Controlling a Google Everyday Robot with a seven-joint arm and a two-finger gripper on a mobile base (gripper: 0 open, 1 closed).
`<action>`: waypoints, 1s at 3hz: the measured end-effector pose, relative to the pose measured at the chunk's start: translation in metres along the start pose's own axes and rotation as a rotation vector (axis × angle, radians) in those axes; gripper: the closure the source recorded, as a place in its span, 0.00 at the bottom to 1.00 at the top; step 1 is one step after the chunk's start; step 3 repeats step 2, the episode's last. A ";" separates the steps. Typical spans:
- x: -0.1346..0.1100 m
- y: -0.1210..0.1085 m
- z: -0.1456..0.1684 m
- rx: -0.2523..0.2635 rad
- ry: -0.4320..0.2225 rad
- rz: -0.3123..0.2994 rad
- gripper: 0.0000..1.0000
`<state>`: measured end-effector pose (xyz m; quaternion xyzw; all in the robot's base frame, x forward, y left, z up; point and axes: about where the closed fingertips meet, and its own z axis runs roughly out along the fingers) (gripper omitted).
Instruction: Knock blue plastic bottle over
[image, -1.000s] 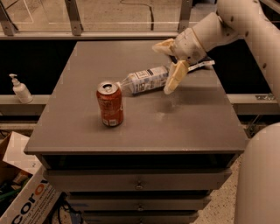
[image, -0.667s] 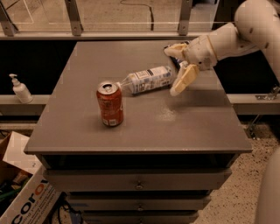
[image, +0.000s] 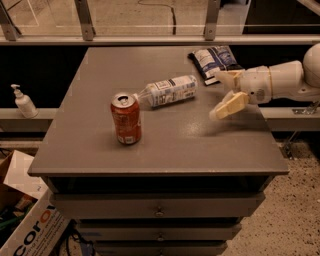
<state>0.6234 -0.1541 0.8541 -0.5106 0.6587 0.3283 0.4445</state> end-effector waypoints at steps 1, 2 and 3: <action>0.017 0.004 -0.016 0.055 -0.096 0.089 0.00; 0.018 0.004 -0.019 0.062 -0.104 0.097 0.00; 0.018 0.004 -0.019 0.062 -0.104 0.097 0.00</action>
Offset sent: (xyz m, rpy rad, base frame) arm -0.0079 -0.0163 -0.0079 0.0929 0.0280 -0.0697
